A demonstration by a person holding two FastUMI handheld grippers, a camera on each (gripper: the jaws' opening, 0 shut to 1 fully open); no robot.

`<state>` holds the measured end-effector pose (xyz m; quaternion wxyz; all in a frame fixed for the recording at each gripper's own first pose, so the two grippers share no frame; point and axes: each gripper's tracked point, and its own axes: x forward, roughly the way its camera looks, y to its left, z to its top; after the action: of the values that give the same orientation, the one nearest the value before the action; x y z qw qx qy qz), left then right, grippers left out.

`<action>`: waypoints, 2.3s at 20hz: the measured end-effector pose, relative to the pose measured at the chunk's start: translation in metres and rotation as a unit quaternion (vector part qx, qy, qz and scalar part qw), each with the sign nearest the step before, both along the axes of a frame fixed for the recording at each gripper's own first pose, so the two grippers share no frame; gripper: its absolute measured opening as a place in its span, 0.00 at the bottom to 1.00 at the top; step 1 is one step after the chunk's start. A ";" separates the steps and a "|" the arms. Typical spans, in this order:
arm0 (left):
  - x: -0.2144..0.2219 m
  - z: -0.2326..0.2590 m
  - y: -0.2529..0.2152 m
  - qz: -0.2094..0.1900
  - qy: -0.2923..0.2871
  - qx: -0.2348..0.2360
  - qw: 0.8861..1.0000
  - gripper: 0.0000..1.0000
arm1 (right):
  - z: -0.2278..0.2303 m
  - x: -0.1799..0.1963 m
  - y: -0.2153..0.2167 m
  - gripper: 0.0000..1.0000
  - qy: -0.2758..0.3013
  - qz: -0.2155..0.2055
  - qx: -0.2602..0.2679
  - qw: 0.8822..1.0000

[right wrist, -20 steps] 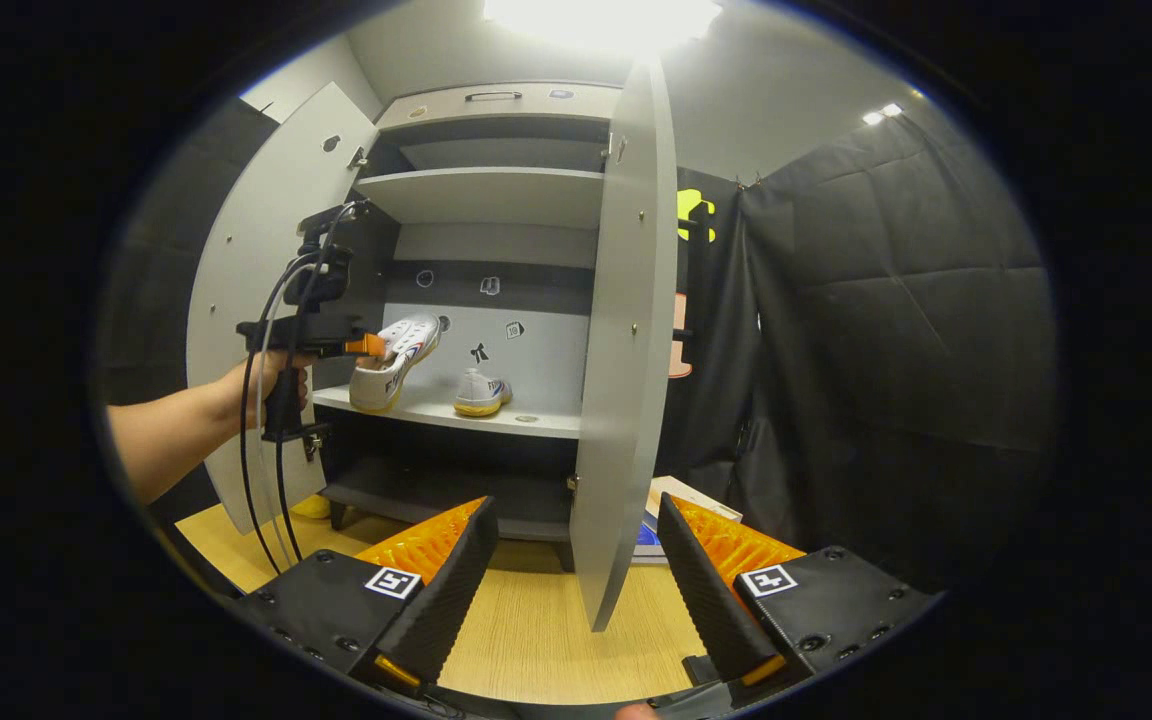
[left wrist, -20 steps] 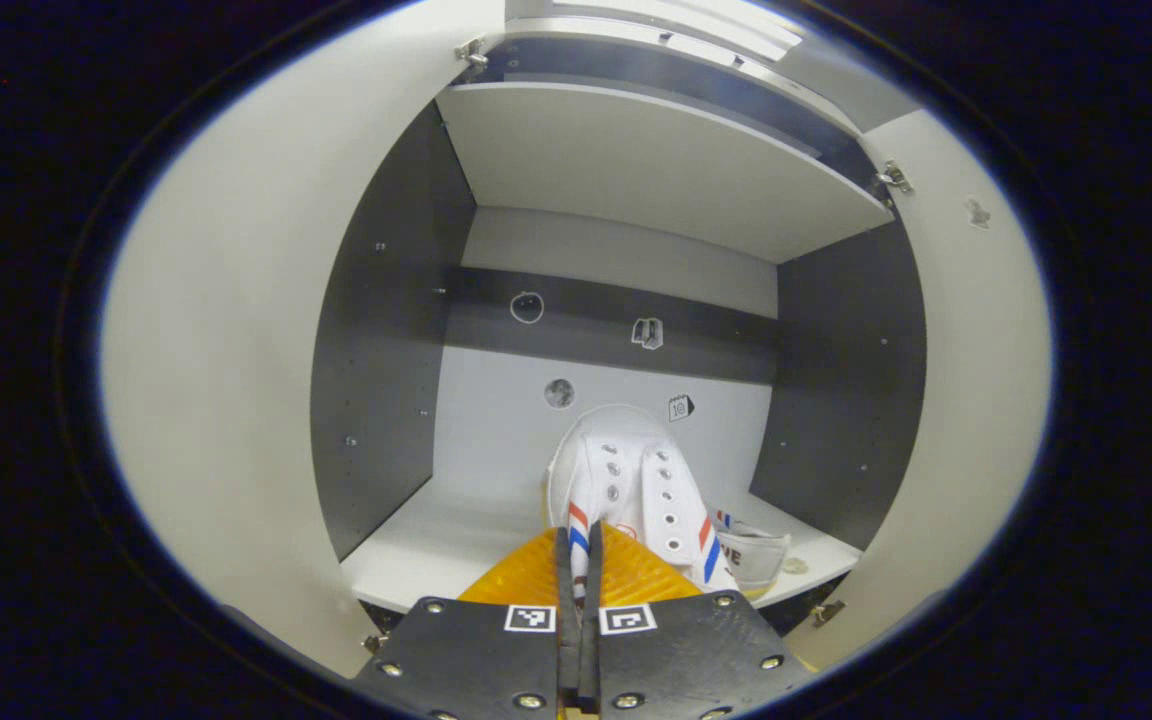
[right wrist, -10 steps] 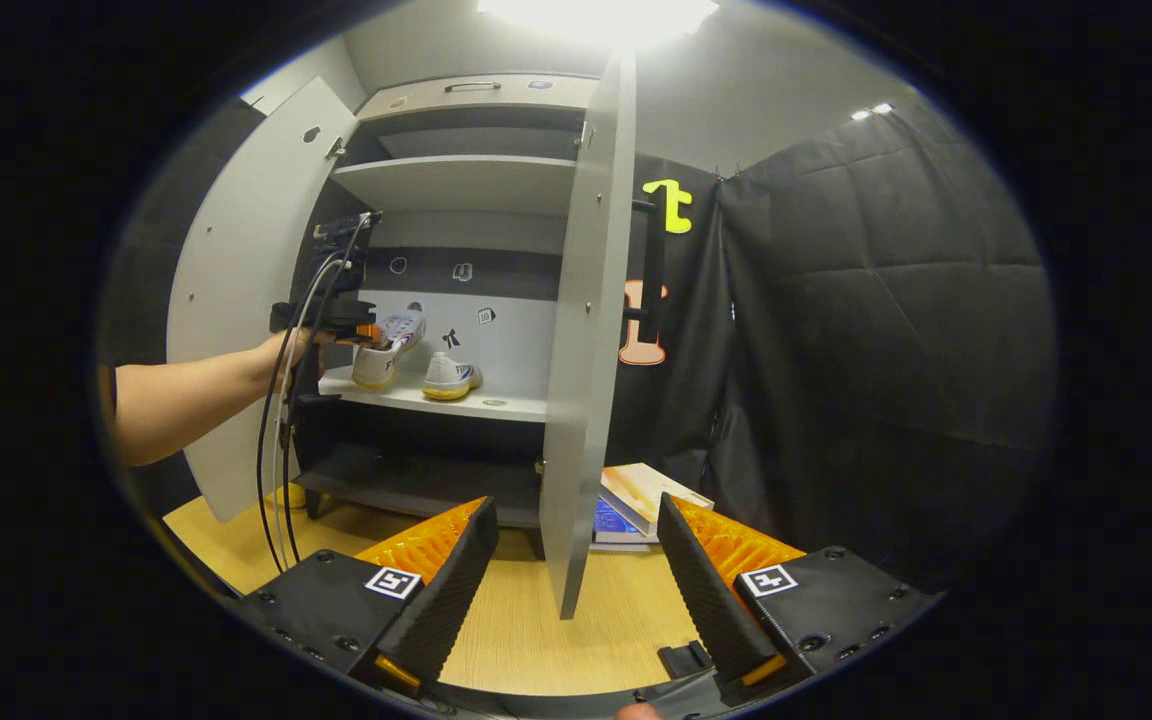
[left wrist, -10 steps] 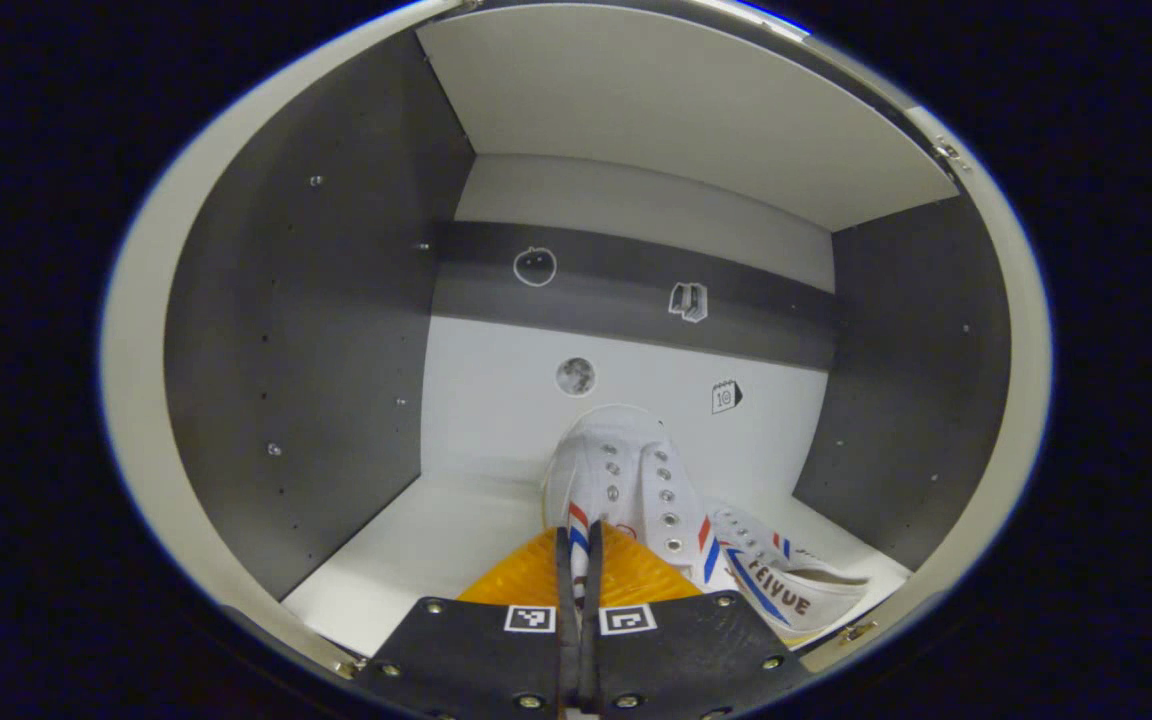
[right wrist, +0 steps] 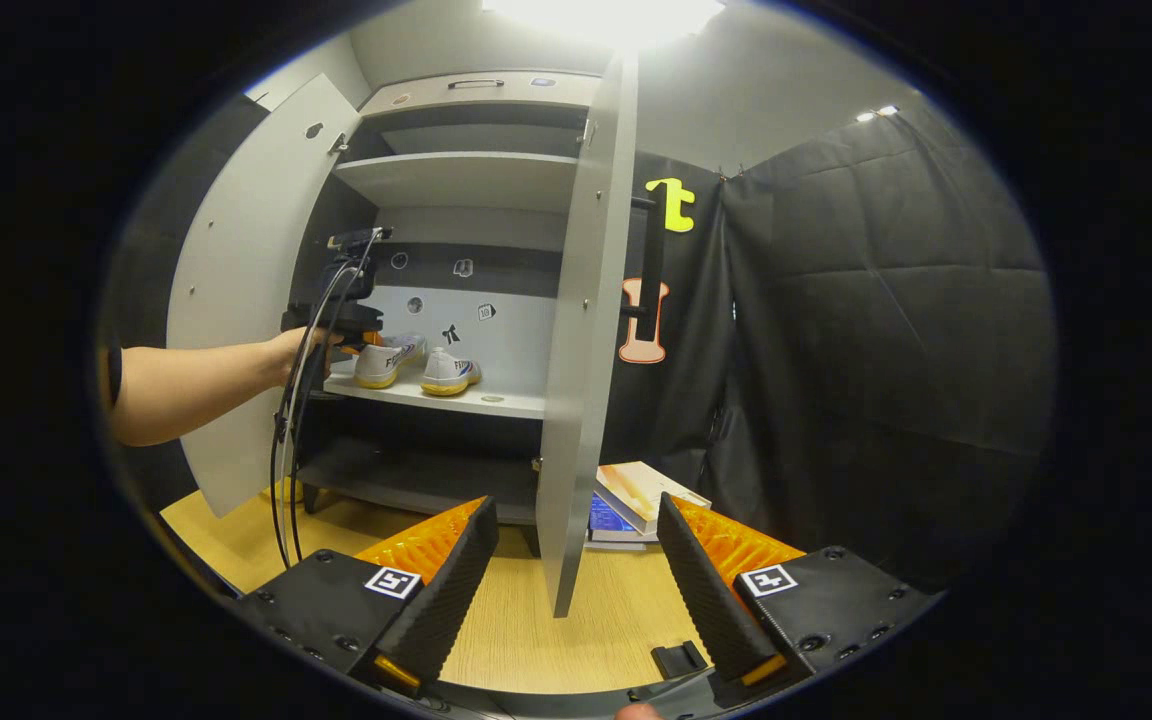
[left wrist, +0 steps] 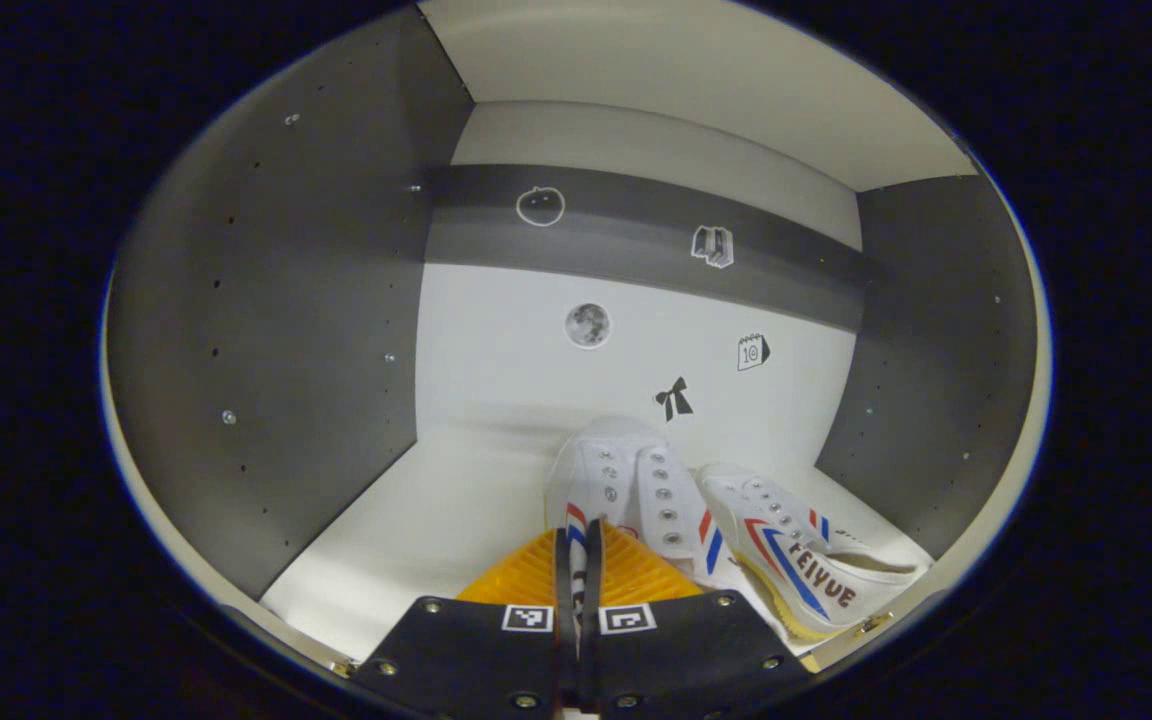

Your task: Grab one shoe with the right hand and put it into the shoe cabinet, grab the other shoe with the left hand and put it into the shoe cabinet; then close the right door with the right hand and the left door with the left hand.

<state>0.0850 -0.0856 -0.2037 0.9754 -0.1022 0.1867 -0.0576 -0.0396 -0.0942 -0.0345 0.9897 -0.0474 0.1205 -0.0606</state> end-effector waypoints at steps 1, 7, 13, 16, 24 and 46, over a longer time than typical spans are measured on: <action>-0.002 0.002 -0.002 -0.006 0.001 0.002 1.000 0.04 | 0.002 0.001 0.002 1.00 -0.002 0.002 0.001 1.000; -0.029 0.047 0.012 0.008 -0.062 0.038 0.997 0.89 | 0.014 0.002 0.007 1.00 -0.019 0.015 0.010 1.000; -0.098 0.107 0.009 -0.002 -0.136 0.064 0.989 0.91 | 0.028 0.007 0.010 0.96 -0.031 0.027 0.033 0.999; -0.137 0.142 0.012 -0.006 -0.176 0.050 0.983 0.91 | 0.037 0.008 0.007 1.00 -0.038 0.025 0.031 0.998; -0.246 0.173 0.024 -0.032 -0.201 0.053 0.978 0.90 | 0.063 0.020 0.002 1.00 -0.058 0.027 0.032 0.997; -0.382 0.147 0.072 -0.011 -0.161 0.026 0.987 0.91 | 0.142 0.064 -0.108 1.00 -0.106 -0.059 0.034 0.992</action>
<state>-0.2970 -0.0138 -0.0566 0.9944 -0.0639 0.0299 -0.0791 0.0245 -0.2023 0.1072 0.9927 0.0006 0.0192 -0.1193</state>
